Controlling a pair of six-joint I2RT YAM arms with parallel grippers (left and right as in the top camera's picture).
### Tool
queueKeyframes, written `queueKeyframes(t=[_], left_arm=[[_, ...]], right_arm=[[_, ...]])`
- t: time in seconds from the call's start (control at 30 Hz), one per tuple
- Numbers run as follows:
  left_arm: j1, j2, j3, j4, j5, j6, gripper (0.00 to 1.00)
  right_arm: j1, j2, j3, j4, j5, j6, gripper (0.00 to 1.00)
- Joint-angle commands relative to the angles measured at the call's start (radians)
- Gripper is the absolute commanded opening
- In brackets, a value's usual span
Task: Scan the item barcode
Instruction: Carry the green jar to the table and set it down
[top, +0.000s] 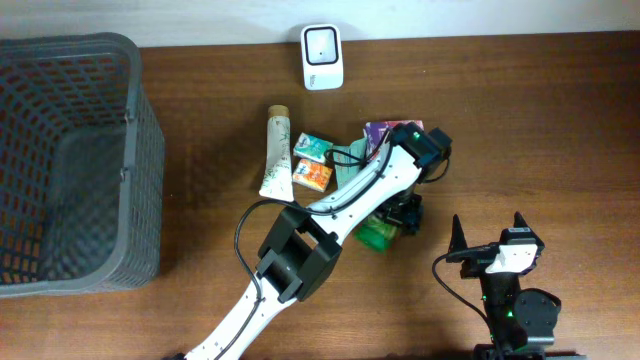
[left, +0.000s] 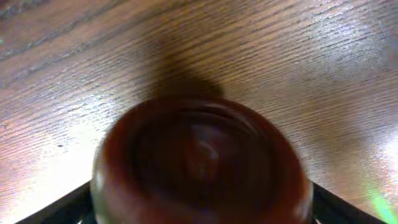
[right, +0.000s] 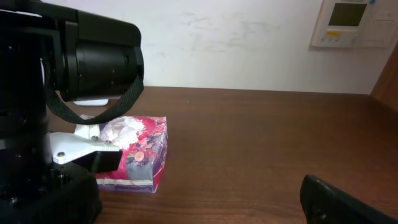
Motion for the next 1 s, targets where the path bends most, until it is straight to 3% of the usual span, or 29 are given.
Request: queueKeyframes(t=[0.0, 0.17, 0.33, 0.43, 0.57, 0.67, 0.77, 0.8, 0.9, 0.97], left_arm=[[0.02, 0.012, 0.01, -0.054, -0.006, 0.031, 0.99], [0.137, -0.063, 0.135, -0.101, 0.127, 0.08, 0.99], [0.207, -0.353, 0.151, -0.101, 0.167, 0.142, 0.99], [0.237, -0.504, 0.151, -0.101, 0.117, 0.142, 0.99], [0.386, -0.78, 0.151, -0.101, 0.052, 0.142, 0.99], [0.504, -0.996, 0.148, -0.101, -0.119, 0.132, 0.99], [0.639, -1.183, 0.033, -0.101, -0.174, 0.091, 0.99], [0.685, -1.259, -0.106, -0.101, -0.217, 0.046, 0.99], [0.811, -1.324, -0.322, -0.1, -0.437, -0.102, 0.99], [0.988, -1.311, -0.337, -0.101, -0.372, -0.106, 0.99]], right_arm=[[0.006, -0.006, -0.008, -0.002, 0.005, 0.001, 0.99], [0.006, -0.006, -0.008, -0.001, 0.005, 0.001, 0.99], [0.006, -0.006, -0.008, -0.002, 0.005, 0.001, 0.99], [0.006, -0.006, -0.008, -0.001, 0.005, 0.001, 0.99], [0.006, -0.006, -0.008, -0.002, 0.005, 0.001, 0.99], [0.006, -0.006, -0.008, -0.001, 0.005, 0.001, 0.99], [0.006, -0.006, -0.008, -0.002, 0.005, 0.001, 0.99], [0.006, -0.006, -0.008, -0.001, 0.005, 0.001, 0.99], [0.006, -0.006, -0.008, -0.002, 0.005, 0.001, 0.99], [0.006, -0.006, -0.008, -0.001, 0.005, 0.001, 0.99]])
